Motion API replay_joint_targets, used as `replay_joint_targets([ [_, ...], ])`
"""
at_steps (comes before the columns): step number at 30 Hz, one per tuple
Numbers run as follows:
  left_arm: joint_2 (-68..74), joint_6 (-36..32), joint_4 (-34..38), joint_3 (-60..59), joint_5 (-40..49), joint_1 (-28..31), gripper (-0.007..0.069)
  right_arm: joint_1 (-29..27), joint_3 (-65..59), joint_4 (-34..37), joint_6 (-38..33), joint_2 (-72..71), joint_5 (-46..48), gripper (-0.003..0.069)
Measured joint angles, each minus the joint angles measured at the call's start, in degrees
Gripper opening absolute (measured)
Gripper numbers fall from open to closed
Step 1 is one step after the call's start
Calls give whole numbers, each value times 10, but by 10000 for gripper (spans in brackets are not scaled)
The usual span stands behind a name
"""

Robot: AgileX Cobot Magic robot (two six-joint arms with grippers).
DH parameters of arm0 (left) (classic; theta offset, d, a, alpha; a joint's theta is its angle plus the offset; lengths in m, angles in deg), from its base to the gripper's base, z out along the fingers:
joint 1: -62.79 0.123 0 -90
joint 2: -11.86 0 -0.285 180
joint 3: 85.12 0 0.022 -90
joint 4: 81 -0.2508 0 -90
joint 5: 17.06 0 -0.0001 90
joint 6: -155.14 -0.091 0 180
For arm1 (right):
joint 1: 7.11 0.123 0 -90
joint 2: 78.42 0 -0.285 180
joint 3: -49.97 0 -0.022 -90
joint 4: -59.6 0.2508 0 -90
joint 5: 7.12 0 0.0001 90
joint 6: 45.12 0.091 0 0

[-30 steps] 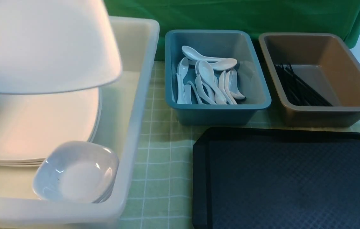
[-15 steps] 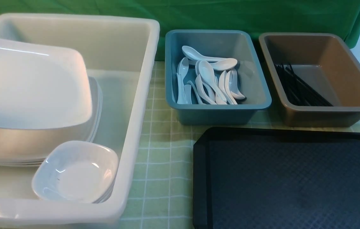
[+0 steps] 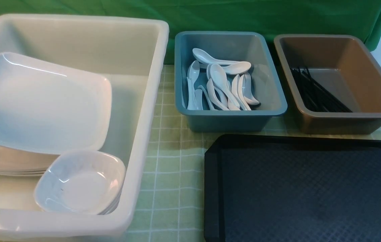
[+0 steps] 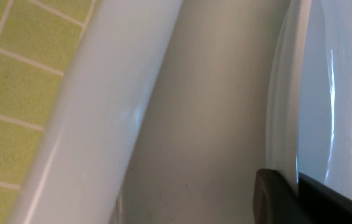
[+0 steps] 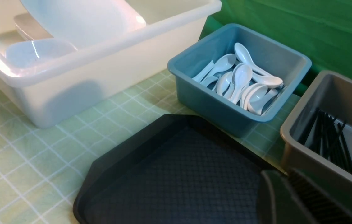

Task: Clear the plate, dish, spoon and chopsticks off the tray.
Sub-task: Use the left arm to put the plate into the large storage box on the left

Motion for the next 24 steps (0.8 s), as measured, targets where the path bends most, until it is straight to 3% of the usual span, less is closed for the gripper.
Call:
replay_joint_targets([
  [12, 2, 2, -50, 2, -58, -1, 23, 0, 0, 0, 1, 0, 0, 50],
  [15, 2, 2, -61, 2, -58, -1, 68, 0, 0, 0, 1, 0, 0, 50],
  [21, 4, 15, -65, 2, -60, -1, 279, 0, 0, 0, 2, 0, -2, 50],
  [24, 2, 30, -68, 13, -49, -1, 348, 0, 0, 0, 2, 0, -2, 50],
])
